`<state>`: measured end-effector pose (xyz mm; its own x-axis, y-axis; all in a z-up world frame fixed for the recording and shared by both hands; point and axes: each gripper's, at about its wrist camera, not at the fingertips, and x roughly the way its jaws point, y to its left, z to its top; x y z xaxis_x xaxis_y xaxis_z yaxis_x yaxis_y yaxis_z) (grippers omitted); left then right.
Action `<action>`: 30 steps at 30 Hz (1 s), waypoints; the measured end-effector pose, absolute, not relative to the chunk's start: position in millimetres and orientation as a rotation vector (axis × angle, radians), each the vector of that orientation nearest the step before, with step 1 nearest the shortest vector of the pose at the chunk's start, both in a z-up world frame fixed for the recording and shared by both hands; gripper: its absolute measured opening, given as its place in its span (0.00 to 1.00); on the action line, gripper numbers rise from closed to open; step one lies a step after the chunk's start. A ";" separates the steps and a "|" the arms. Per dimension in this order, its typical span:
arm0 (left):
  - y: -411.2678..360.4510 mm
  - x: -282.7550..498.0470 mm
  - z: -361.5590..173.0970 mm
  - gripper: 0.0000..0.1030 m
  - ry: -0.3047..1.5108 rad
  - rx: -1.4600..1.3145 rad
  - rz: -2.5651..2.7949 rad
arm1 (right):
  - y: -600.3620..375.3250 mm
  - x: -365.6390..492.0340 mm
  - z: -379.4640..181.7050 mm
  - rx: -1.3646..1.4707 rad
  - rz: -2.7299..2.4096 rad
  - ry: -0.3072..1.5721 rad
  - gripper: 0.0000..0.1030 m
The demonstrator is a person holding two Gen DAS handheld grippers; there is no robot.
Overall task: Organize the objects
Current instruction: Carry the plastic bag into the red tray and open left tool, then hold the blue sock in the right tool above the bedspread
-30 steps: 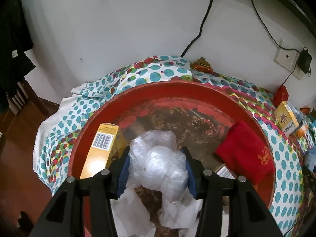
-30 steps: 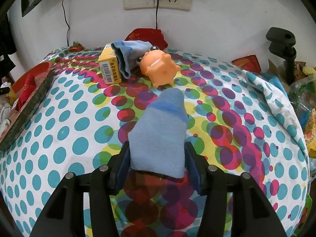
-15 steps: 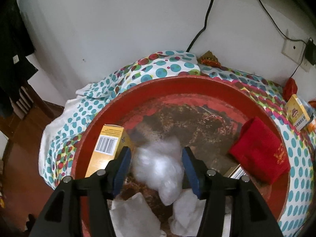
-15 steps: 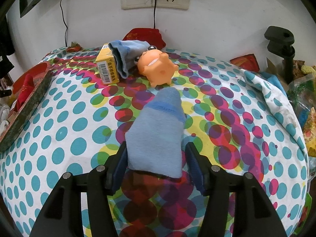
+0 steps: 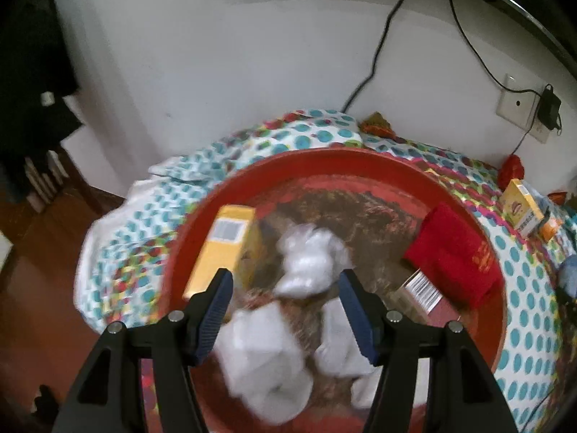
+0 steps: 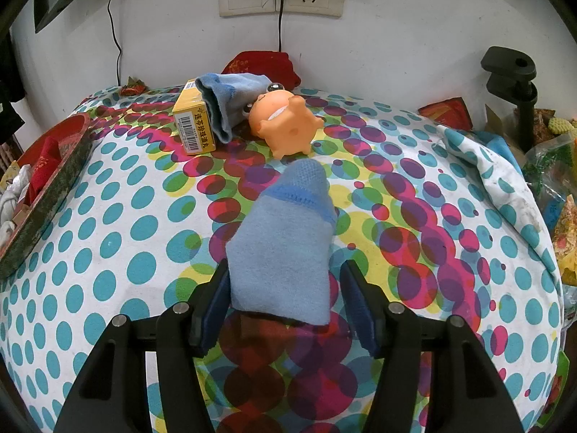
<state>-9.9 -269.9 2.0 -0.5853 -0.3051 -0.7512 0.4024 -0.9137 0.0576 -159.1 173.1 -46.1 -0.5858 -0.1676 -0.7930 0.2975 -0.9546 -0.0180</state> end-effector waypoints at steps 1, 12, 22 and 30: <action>-266.6 -2.4 3.3 0.61 0.149 1.118 -2.488 | 173.1 -159.2 -46.1 1.267 -2.578 0.217 0.57; -253.2 59.9 -11.4 0.61 0.164 1.140 -2.490 | 175.3 -160.6 -46.1 1.286 -2.598 0.201 0.63; -248.8 87.5 -19.5 0.61 0.205 1.152 -2.514 | 174.4 -160.1 -46.2 1.312 -2.643 0.173 0.66; -233.4 82.0 -29.3 0.61 0.097 1.183 -2.489 | 173.0 -159.8 -46.4 1.324 -2.667 0.157 0.67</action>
<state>82.0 -233.4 -29.3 -0.5727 -0.3092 -0.7592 0.3675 -0.9247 0.0994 -159.8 173.0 -46.4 -0.5955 -0.0962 -0.7976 0.1891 -0.9817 -0.0228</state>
